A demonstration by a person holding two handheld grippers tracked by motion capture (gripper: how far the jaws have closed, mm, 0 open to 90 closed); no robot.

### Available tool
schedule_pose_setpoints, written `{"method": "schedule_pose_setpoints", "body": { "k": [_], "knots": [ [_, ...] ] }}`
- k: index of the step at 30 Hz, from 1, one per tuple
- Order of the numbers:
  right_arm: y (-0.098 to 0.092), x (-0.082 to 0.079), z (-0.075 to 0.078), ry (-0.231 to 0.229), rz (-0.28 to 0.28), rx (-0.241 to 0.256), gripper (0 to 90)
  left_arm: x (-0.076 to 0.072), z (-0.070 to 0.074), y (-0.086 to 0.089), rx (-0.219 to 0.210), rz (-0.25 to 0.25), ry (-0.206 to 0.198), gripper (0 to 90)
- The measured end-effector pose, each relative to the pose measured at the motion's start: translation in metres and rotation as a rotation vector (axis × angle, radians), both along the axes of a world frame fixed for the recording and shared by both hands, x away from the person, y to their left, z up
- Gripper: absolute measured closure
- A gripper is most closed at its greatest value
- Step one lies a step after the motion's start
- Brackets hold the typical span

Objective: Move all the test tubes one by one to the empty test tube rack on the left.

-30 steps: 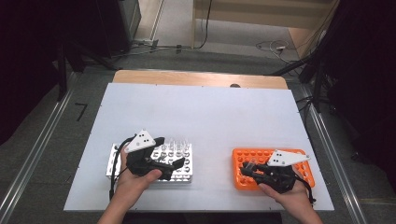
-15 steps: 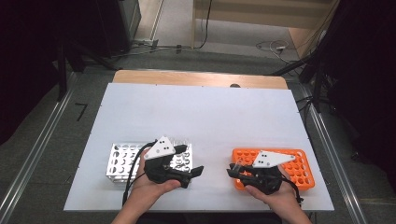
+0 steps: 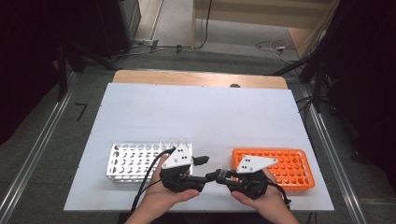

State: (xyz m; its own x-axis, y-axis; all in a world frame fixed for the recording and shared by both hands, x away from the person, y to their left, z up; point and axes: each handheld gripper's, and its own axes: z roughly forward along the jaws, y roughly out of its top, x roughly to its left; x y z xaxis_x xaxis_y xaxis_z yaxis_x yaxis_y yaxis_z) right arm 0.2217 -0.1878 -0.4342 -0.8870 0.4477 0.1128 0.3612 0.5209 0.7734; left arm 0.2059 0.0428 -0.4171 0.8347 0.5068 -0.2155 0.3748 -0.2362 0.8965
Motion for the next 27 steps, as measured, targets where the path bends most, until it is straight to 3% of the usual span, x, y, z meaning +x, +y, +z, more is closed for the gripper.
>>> {"method": "schedule_pose_setpoints", "body": {
  "k": [18, 27],
  "knots": [
    [0.009, -0.007, 0.003, 0.016, 0.029, 0.016, 73.6, -0.002, -0.002, -0.019, -0.004, -0.043, -0.02, 71.1],
    [0.008, -0.006, 0.003, 0.017, 0.023, 0.023, 73.6, -0.003, -0.001, -0.021, 0.019, -0.031, -0.044, 75.4]
  ]
}}
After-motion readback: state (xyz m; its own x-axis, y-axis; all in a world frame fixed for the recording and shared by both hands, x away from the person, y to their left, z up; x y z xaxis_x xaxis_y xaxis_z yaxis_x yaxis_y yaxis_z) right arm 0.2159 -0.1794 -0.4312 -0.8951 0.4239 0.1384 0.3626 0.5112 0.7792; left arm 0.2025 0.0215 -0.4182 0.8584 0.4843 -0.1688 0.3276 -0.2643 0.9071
